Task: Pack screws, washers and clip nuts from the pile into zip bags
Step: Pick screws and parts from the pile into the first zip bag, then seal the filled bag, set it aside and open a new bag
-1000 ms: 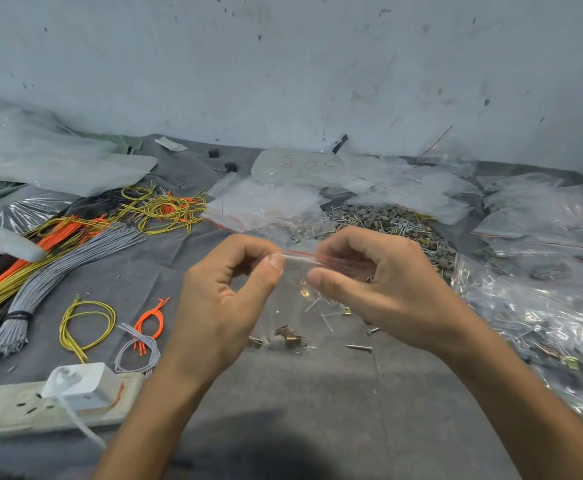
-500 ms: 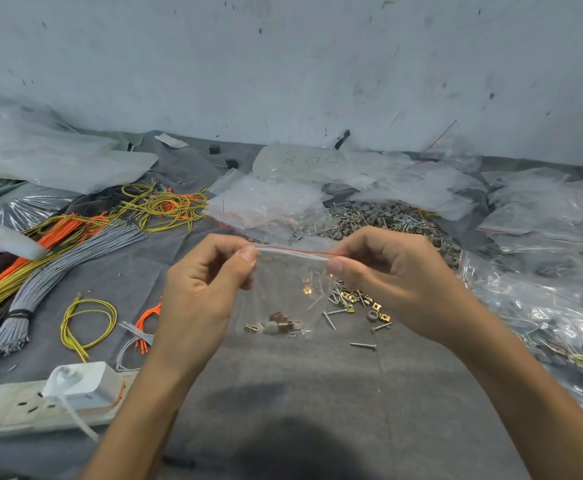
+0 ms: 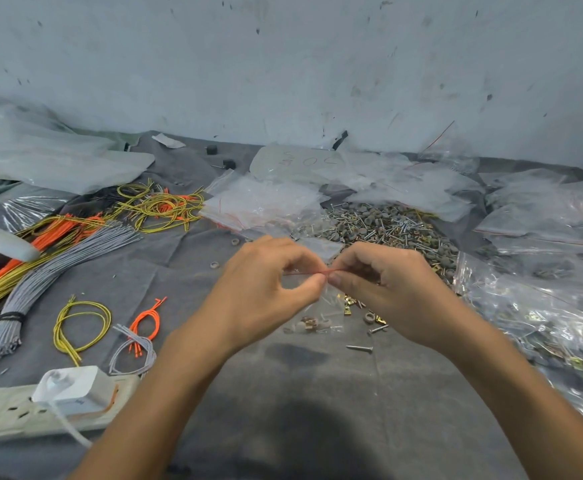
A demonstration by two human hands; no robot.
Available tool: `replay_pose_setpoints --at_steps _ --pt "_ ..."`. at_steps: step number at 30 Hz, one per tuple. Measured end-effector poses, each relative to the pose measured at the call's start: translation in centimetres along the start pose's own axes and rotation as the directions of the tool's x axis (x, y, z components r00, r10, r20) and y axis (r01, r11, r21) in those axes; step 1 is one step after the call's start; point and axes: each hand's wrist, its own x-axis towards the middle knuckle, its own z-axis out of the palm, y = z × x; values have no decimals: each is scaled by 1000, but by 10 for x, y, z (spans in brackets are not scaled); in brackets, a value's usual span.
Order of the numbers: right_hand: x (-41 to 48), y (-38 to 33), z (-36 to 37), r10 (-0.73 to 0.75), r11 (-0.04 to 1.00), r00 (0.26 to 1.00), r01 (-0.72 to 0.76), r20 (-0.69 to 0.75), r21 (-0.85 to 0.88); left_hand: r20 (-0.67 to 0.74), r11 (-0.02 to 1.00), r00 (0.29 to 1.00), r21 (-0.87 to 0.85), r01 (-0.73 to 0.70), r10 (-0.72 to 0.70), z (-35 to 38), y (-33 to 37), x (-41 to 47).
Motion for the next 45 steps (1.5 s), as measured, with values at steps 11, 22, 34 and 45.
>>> replay_pose_setpoints --at_steps 11,22,34,45 --pt "-4 0 -2 -38 998 999 38 -1 44 -25 1000 1000 21 -8 8 0 -3 2" --pt "-11 14 -9 -2 987 1000 2 4 160 -60 997 996 -28 67 -68 -12 -33 -13" --pt "-24 20 -15 162 823 982 -80 -98 562 204 751 946 -576 324 -252 37 -28 -9" --pt "-80 53 -27 562 603 797 -210 -223 770 308 617 941 -717 324 -137 140 18 29"
